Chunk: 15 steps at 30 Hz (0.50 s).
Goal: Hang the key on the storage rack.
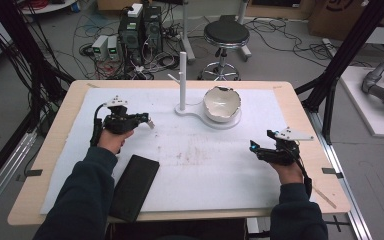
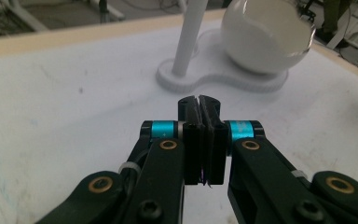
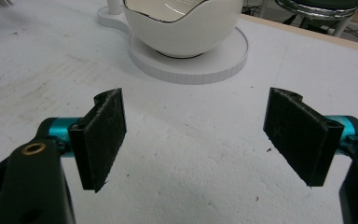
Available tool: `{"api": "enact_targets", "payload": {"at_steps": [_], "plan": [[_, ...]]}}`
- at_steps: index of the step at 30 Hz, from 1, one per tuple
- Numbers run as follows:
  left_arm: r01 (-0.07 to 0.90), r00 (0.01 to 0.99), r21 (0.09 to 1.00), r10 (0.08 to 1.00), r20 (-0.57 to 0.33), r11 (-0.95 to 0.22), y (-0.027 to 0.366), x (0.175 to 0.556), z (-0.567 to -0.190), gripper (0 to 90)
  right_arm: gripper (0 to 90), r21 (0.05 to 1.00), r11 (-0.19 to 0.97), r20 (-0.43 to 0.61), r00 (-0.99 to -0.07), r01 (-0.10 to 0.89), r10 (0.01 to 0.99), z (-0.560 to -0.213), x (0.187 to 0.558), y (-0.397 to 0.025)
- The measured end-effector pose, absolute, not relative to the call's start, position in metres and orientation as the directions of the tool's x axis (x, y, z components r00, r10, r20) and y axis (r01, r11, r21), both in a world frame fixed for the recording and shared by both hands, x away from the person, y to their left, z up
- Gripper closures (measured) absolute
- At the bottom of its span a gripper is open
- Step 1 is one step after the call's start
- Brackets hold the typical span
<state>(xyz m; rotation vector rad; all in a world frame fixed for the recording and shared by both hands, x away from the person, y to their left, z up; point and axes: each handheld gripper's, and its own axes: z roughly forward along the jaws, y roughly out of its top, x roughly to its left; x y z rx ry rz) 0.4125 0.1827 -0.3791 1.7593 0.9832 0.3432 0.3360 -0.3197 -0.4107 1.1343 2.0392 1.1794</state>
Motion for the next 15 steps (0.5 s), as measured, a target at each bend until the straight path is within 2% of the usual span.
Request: {"api": "enact_targets", "payload": {"at_steps": [4, 6, 15], "plan": [[0.396, 0.653, 0.909, 0.736, -0.181, -0.128, 0.175, 0.414, -0.358, 87.9, 21.4, 0.876, 0.268, -0.028, -0.513, 0.400, 0.858, -0.411, 0.336, -0.320], [0.332, 0.689, 0.934, 0.709, -0.148, -0.128, 0.166, 0.417, -0.337, 87.9, 21.4, 0.876, 0.267, -0.025, -0.513, 0.403, 0.858, -0.411, 0.336, -0.320], [0.245, 0.747, 0.965, 0.654, -0.124, -0.097, 0.141, 0.440, -0.285, 87.9, 21.3, 0.879, 0.253, -0.011, -0.513, 0.405, 0.858, -0.410, 0.337, -0.321]]}}
